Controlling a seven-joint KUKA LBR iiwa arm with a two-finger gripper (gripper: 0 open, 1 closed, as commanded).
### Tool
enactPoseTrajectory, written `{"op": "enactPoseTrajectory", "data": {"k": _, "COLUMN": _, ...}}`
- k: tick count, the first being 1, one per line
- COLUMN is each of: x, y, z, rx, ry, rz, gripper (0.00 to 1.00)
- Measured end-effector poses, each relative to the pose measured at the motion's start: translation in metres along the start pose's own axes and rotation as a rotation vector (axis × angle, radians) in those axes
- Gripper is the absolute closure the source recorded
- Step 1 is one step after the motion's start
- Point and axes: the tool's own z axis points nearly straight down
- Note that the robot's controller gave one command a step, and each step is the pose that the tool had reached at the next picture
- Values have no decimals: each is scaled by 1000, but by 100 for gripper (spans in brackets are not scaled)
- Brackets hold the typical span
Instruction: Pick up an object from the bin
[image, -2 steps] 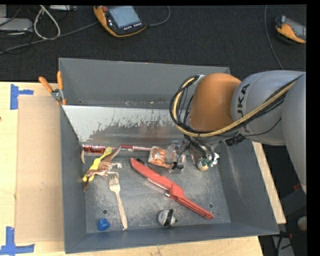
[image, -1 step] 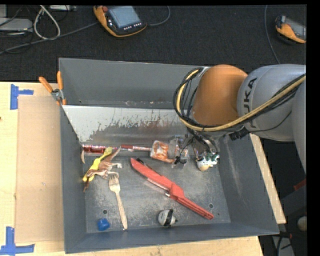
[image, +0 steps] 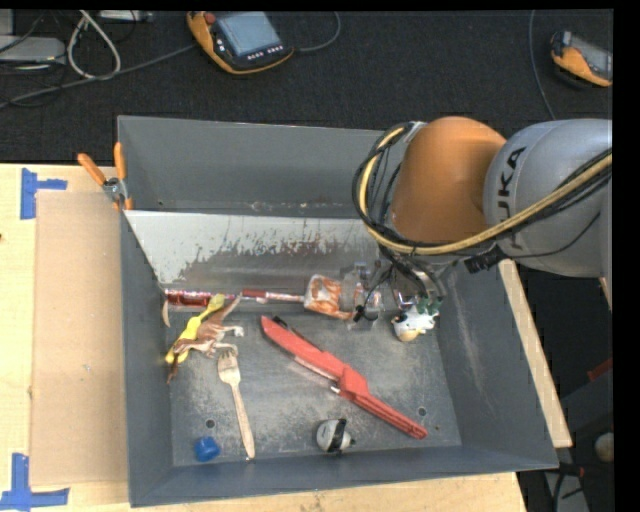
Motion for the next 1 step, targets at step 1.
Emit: {"op": "enactPoseTrajectory", "data": {"k": 1, "x": -1, "y": 0, "z": -11, "rx": 0, "ry": -2, "rz": -2, "gripper": 100}}
